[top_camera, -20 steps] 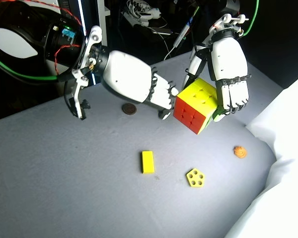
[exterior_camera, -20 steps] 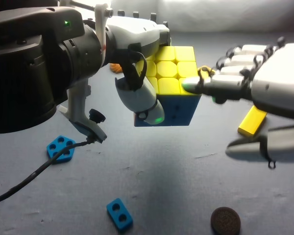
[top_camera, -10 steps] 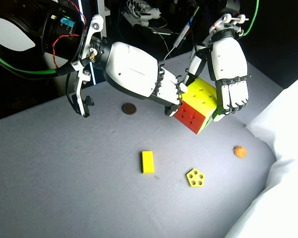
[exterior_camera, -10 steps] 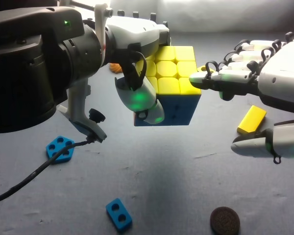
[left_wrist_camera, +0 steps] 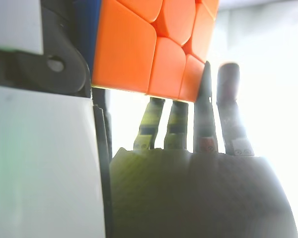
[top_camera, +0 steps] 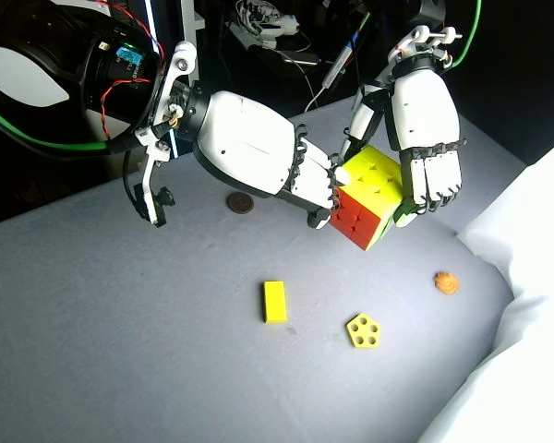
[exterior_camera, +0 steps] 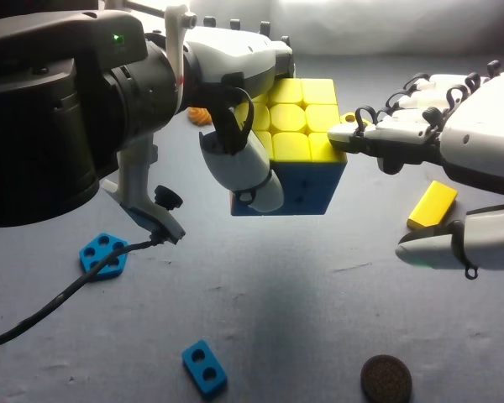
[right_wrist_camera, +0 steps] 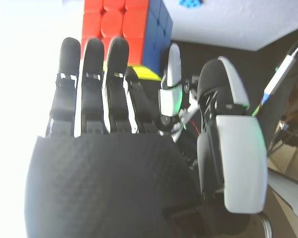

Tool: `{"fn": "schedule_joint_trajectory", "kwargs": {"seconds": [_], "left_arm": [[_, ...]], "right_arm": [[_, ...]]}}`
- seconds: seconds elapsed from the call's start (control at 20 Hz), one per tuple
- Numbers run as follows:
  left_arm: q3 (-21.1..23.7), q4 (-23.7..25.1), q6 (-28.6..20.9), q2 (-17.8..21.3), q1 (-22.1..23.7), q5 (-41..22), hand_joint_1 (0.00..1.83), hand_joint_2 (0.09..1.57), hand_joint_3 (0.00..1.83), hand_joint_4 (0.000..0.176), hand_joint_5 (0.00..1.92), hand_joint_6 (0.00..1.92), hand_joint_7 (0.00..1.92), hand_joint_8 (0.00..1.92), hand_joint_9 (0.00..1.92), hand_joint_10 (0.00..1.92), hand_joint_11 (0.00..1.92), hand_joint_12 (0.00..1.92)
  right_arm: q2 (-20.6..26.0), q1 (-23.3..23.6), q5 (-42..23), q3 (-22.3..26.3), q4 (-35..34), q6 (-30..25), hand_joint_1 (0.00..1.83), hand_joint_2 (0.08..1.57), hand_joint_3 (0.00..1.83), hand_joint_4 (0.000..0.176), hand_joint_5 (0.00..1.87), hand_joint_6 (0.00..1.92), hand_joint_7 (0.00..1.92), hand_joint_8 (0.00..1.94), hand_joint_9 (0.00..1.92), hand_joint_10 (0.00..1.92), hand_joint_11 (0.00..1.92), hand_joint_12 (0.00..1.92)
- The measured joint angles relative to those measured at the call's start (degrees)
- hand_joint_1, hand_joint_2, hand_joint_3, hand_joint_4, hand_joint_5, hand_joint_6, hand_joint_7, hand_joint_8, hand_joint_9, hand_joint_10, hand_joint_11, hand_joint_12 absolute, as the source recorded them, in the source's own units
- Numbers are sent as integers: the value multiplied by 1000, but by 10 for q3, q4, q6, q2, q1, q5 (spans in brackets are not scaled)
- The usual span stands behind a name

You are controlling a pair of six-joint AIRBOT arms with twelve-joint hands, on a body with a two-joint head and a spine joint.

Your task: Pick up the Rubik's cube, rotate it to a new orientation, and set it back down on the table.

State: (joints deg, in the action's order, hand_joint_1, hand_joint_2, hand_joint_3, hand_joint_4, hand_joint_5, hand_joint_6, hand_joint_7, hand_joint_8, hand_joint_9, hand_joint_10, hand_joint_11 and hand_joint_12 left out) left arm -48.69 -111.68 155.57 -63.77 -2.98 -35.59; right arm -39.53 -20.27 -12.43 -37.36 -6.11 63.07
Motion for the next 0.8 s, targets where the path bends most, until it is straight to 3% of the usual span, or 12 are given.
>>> {"fn": "schedule_joint_trajectory", "kwargs": {"seconds": [0.1, 0.3, 0.4, 0.7, 0.8], "left_arm": [[0, 0, 1, 0, 0, 0, 1153, 965, 0, 0, 217, 1579, 72, 1842, 62, 1921, 15, 1921], [0, 0, 2, 0, 0, -1, 1231, 1033, 13, 0, 219, 1585, 86, 1816, 55, 1897, 1, 1921], [0, -1, 2, 0, 0, 0, 1183, 1032, 8, 0, 188, 1637, 61, 1844, 31, 1909, 0, 1921], [-1, 0, 4, 0, 0, -3, 1227, 994, 0, 0, 220, 1545, 85, 1809, 77, 1891, 13, 1921], [-1, 0, 4, 0, 0, -3, 1219, 1014, 4, 0, 183, 1633, 52, 1861, 51, 1915, 0, 1921]], "right_arm": [[0, -2, 4, 6, -1, 0, 476, 1201, 0, 0, 99, 0, 192, 1130, 85, 1125, 0, 1288], [0, -9, -1, 9, -1, 0, 481, 1206, 0, 0, 94, 3, 182, 1137, 79, 1125, 0, 1222], [0, -15, -6, 9, -1, 0, 480, 1202, 0, 0, 103, 3, 205, 1089, 98, 1113, 0, 1267], [-9, -24, -15, -2, -7, -1, 500, 1192, 0, 0, 101, 5, 212, 1070, 98, 1109, 0, 1255], [-12, -29, -19, -5, -8, -1, 485, 1199, 1, 0, 105, 4, 215, 1073, 101, 1105, 0, 1238]]}}
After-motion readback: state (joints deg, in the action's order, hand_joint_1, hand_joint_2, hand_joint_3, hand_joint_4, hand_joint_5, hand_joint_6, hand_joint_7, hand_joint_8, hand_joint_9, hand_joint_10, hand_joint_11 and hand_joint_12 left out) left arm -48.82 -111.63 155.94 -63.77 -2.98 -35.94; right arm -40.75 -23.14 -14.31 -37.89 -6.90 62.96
